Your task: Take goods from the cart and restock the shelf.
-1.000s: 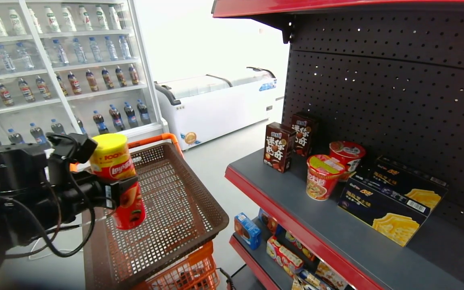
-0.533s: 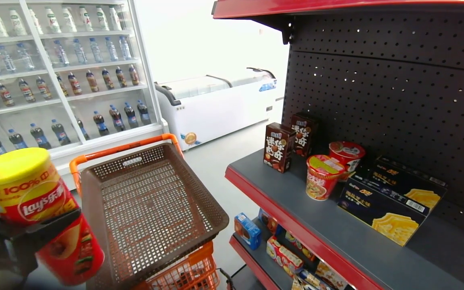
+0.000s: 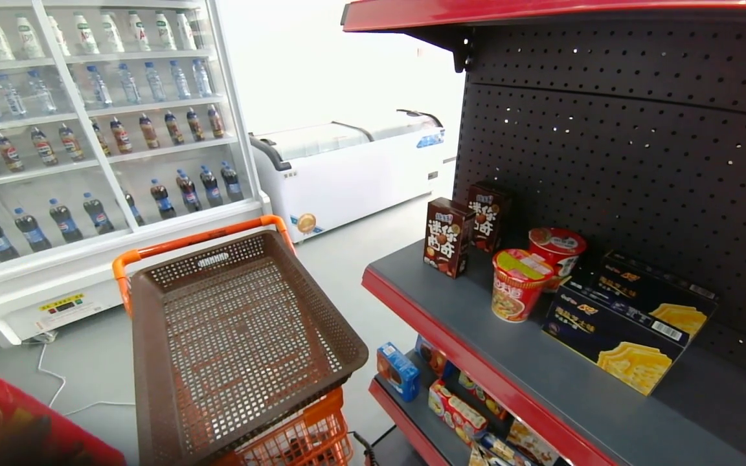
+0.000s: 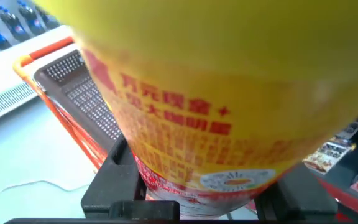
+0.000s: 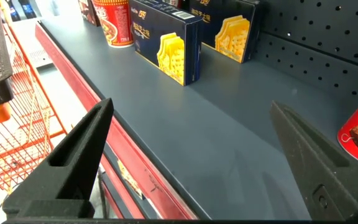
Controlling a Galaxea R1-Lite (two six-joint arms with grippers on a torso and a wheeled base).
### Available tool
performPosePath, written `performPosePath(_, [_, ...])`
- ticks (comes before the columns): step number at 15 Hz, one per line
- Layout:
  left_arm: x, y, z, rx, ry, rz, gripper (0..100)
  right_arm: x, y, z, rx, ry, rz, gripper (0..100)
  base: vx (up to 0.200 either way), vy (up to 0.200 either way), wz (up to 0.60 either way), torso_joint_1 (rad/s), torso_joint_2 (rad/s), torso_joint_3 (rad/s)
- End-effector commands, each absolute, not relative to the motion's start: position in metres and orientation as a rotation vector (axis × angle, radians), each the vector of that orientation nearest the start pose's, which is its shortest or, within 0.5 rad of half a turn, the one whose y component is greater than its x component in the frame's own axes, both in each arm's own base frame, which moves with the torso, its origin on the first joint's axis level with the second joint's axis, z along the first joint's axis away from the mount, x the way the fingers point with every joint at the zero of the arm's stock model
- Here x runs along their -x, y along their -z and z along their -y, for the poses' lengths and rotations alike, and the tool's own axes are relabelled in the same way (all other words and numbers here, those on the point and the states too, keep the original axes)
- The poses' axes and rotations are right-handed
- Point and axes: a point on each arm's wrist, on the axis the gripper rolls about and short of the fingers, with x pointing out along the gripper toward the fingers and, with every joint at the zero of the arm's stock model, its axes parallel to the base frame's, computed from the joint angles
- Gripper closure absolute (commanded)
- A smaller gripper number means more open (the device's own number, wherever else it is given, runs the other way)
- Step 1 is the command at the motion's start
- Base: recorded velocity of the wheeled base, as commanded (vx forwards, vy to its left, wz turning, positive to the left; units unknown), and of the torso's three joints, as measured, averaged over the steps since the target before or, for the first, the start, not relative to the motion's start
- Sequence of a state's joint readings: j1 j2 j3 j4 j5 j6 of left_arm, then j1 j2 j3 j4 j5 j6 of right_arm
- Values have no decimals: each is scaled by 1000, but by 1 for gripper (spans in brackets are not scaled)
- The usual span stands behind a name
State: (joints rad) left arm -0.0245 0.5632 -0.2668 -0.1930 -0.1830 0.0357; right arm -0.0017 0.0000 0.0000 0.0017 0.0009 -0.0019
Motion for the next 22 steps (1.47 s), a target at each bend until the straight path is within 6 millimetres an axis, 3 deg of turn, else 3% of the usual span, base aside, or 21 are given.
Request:
performPosePath(1, [-25,-172,5,-32,203,-33,100,23,-75,0,3,0,-2,0,0,0,-600,-7,2,7])
performPosePath(9, [-26,-156,5,-23,208,-86,100,23,-75,0,3,0,-3,0,0,0,-600,1,2,1])
performPosePath(22, [-22,-152,5,-19,214,-80,100,23,-75,0,3,0,-2,0,0,0,-554,2,4,1])
